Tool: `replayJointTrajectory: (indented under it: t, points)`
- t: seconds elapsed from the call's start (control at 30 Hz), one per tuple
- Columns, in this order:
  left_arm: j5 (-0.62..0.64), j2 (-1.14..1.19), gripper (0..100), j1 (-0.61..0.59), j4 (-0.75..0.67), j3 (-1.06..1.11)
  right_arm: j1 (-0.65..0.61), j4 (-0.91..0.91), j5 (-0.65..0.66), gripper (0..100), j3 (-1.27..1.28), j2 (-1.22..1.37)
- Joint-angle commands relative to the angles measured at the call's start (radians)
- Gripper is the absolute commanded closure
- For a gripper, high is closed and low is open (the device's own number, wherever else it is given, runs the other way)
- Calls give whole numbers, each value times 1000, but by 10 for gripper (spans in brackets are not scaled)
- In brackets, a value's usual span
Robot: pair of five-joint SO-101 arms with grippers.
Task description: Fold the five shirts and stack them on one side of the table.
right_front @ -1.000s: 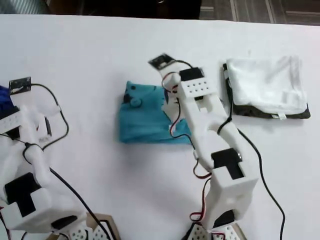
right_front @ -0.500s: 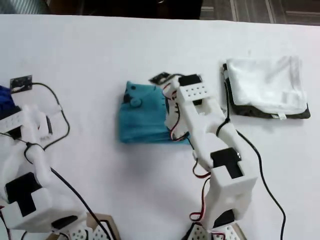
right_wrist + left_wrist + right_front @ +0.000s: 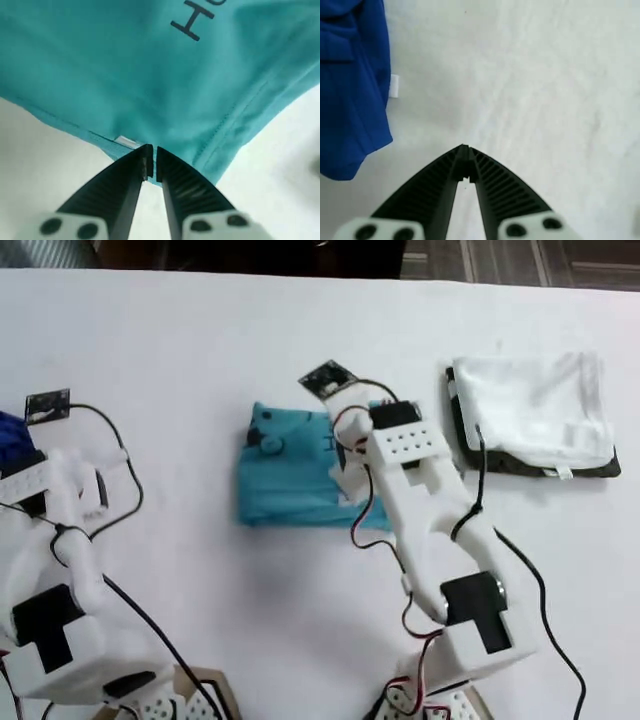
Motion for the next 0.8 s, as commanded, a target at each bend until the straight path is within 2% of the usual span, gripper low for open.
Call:
replayJointTrajectory:
  t: [0.0,0.17,0.37,0.6,0.77]
  points:
    - [-2,-52,973,9,-3,-4,25,-61,8,979,26,36]
    - [-2,-52,973,9,-3,-4,81,-24,9,979,32,77]
    - [-2,-52,973,34,-3,-5,87,87,11,979,34,77]
    - [0,-54,973,178,15,-50,81,61,6,979,29,-59]
    - [40,-52,973,327,183,-272,113,10,-44,979,34,-231]
